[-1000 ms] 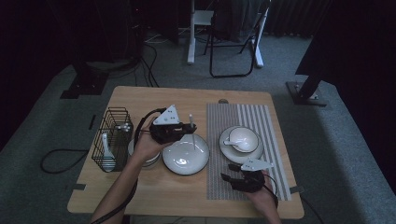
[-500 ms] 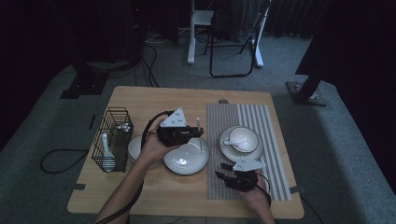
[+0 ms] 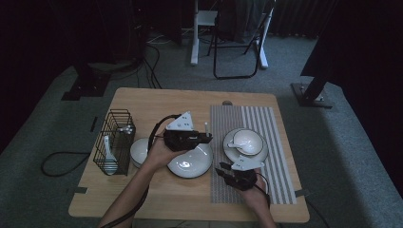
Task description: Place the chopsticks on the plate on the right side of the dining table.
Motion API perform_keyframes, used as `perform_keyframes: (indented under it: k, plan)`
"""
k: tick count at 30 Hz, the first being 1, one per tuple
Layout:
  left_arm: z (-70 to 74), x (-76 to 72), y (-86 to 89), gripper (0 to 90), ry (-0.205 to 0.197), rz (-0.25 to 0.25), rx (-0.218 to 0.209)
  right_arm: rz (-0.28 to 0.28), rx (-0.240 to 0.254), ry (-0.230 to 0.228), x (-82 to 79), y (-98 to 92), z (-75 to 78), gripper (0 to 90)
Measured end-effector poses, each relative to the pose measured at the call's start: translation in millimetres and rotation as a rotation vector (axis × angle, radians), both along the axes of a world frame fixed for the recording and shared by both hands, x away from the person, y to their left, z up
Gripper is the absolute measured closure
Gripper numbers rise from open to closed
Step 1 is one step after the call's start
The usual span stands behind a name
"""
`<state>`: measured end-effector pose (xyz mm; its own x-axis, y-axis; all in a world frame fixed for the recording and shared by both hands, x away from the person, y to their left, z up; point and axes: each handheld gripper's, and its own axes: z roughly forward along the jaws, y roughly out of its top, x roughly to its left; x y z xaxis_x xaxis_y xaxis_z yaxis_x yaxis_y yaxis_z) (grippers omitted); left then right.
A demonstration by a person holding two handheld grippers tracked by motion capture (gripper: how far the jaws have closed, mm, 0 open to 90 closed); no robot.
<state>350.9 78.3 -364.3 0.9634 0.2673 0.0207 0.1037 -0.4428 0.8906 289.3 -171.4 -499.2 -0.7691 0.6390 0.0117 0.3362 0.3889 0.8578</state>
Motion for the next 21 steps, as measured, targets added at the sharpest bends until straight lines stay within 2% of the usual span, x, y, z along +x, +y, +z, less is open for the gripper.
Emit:
perform_keyframes:
  k: [10,14,21]
  plan:
    - [0.3,-2.5,-5.1,84.8,0.032,-0.044,-0.031,0.002,-0.003,-0.018,8.7,10.2,2.8,69.5]
    - [-2.0,-2.0,-6.5,84.8,0.059,-0.066,-0.057,0.005,-0.002,-0.022,9.9,12.8,2.7,71.2]
    - [-7.2,-1.2,-9.3,84.7,0.067,-0.076,-0.048,0.023,-0.014,-0.042,7.3,14.5,3.3,84.0]
